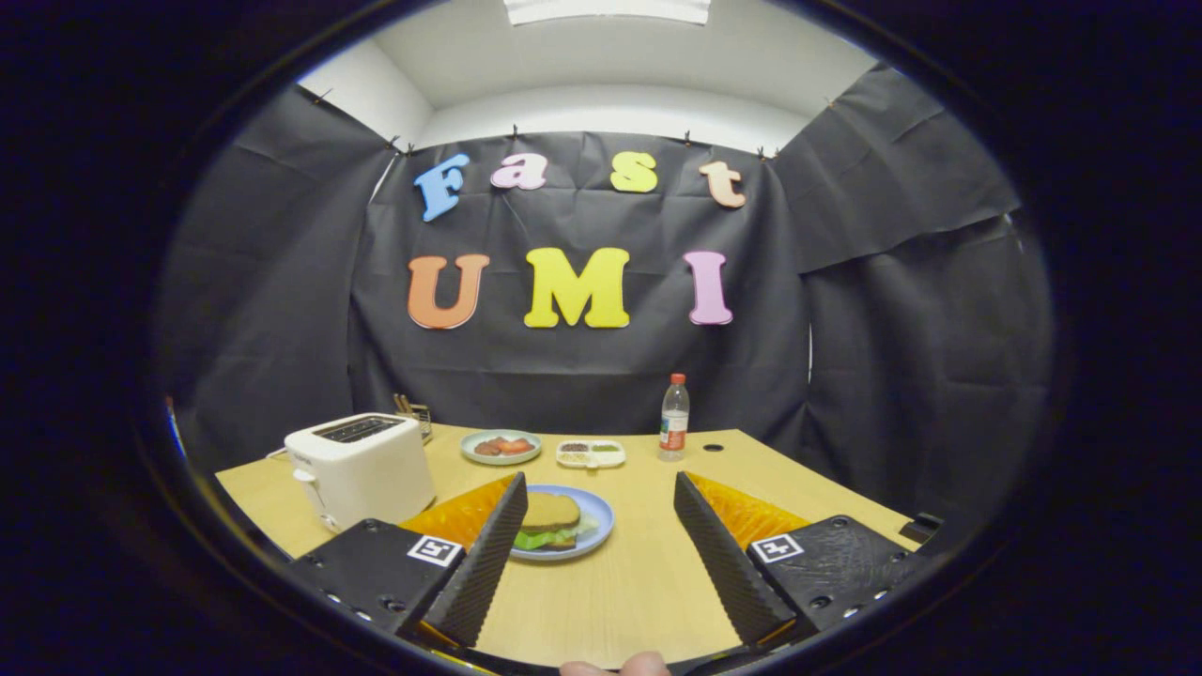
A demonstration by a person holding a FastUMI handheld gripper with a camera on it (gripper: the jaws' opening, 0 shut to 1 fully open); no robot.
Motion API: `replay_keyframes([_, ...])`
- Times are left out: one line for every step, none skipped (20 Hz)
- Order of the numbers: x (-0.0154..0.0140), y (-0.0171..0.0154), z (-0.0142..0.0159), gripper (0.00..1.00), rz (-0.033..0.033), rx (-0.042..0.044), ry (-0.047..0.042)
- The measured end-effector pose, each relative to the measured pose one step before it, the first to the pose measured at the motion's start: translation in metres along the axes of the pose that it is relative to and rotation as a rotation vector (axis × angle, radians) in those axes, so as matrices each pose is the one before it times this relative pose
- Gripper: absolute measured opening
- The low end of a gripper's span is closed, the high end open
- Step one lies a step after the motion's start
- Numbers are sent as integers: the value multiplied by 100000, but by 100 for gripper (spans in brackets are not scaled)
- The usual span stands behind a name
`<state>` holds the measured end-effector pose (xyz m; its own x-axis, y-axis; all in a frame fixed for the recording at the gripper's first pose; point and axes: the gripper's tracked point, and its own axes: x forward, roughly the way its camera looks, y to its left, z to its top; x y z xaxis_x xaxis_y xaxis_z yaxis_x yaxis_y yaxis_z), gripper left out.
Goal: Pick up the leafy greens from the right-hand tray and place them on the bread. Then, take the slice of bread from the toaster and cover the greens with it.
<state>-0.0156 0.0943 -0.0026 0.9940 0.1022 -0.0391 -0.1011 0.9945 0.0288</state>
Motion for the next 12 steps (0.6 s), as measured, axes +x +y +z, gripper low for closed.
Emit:
replay_keyframes([-363,376,-333,96,958,135,-6])
replay_keyframes([-191,330,-354,96,925,-164,367])
replay_keyframes([-211,102,-118,96,338,-529,-4])
replay_keyframes([-190,118,37,96,363,-176,-276])
replay_keyframes([-4,219,85,96,471,126,-119])
replay_keyframes([-86,118,10,95,685,180,223])
replay_keyframes([-72,149,120,95,468,309,-41])
replay_keyframes([-50,-65,33,96,162,-51,143])
replay_keyframes([-32,-165,205,96,-421,-62,-458])
replay_keyframes([4,-72,138,96,-174,84,-510])
replay_keyframes([-84,-52,217,96,-121,-66,-590])
replay_keyframes([120,-115,137,96,-147,1,-610])
